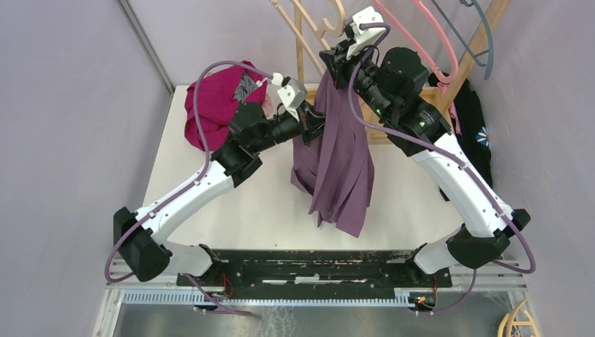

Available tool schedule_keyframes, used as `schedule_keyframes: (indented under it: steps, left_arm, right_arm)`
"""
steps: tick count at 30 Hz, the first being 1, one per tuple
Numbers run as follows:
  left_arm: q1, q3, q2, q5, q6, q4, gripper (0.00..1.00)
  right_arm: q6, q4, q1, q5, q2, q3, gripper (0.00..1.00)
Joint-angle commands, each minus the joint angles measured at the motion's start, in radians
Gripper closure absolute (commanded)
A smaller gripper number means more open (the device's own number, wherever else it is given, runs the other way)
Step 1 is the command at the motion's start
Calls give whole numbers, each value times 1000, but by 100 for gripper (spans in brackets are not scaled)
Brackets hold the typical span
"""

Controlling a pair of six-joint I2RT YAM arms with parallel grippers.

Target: Remove the skirt from the hanger

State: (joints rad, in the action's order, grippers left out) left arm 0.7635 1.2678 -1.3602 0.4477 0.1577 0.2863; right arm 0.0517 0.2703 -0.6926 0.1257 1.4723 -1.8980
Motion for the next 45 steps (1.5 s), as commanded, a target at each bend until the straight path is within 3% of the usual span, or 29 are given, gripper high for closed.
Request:
schedule_keyframes:
  steps: [1,8,14,22,27,30,34,39,42,45]
  left_arm:
    - [32,-61,91,33,-73,-119,97]
    - [33,-185,243,-61,-80,-186,97]
    - [33,-201,328,-157,-126,-310,97]
    - [36,-186,331,-187,-144,-345,97]
    - [41,-122,317,-223,-184,-390,97]
    - [42,31,284,-305,-268,-495,97]
    - [41,342,171,-413,-394,-683,97]
    - [26,704,15,-489,-491,-790,97]
    - [-29,860,-89,-474,-503,-838,97]
    - [-151,934,-152,-393,-453,-821,97]
  right_arm:
    - [5,-360,21,180,-4,-92,99]
    - [37,-431,22,290,91,-200,99]
    - [76,-476,36,331,183,-315,99]
    - [94,-572,66,406,226,-376,99]
    - [85,-543,86,401,249,-444,99]
    - [84,-548,88,400,213,-383,99]
    - [86,-547,88,398,155,-276,99]
    - [57,-514,88,389,60,-137,99]
    - [-3,-448,87,371,-14,-39,99]
    - [-43,-391,88,365,-85,59,99]
